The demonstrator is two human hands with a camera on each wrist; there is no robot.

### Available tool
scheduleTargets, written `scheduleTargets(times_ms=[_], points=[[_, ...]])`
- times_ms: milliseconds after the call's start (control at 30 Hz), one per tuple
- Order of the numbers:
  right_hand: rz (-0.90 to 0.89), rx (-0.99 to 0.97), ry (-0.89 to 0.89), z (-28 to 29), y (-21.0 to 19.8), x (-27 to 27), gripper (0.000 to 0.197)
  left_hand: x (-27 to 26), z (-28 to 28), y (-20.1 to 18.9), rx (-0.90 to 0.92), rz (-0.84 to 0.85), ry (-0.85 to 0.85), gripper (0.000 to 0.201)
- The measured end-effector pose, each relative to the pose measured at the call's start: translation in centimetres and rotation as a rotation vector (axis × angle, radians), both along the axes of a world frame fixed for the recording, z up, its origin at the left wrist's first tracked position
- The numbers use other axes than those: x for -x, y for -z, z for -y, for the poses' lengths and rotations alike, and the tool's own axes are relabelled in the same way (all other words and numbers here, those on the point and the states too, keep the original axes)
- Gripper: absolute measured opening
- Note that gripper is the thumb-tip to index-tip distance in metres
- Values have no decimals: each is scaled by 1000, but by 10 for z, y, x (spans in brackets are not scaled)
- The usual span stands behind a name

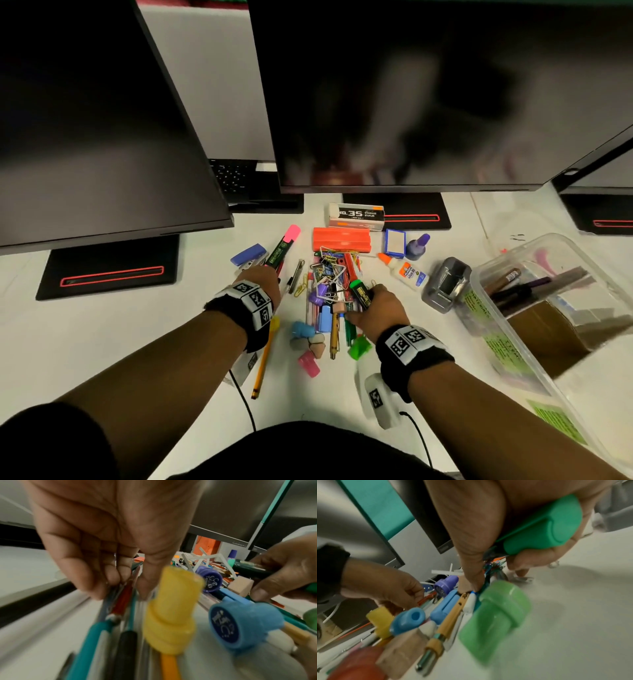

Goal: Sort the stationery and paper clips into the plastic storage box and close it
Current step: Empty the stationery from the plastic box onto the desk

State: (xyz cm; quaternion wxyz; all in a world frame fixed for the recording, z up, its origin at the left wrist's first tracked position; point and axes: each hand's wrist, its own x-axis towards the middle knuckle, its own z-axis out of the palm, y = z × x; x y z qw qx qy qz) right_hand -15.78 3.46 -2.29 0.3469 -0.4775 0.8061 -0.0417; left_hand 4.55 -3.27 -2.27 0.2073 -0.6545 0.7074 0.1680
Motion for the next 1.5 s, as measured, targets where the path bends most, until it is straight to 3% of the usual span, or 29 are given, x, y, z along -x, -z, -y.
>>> scheduleTargets(times_ms=[200,400,667,800,967,1333,1500], points=[[-141,-4,-56,3,2,0,44,-3,-4,5,44,-135,-118,32],[-210,-99,-93,8,-6,11,34,7,-3,6,-21,-129,-167,57],[-98,-169,-45,14,-19,34,30,14,-5,6,-15,-102,-208,61],[-10,-149,20,11,-25,42,24,15,-7,5,-12,-14,-146,60],[218,-70,189,4,-32,35,11,20,-7,6,-8,-9,-176,54],[191,-38,-172,-5,-27,-16,9,17,-13,1,49,-102,-115,36],[38,30,-269,-7,-18,-32,33,12,-13,4,16,-135,-45,36]])
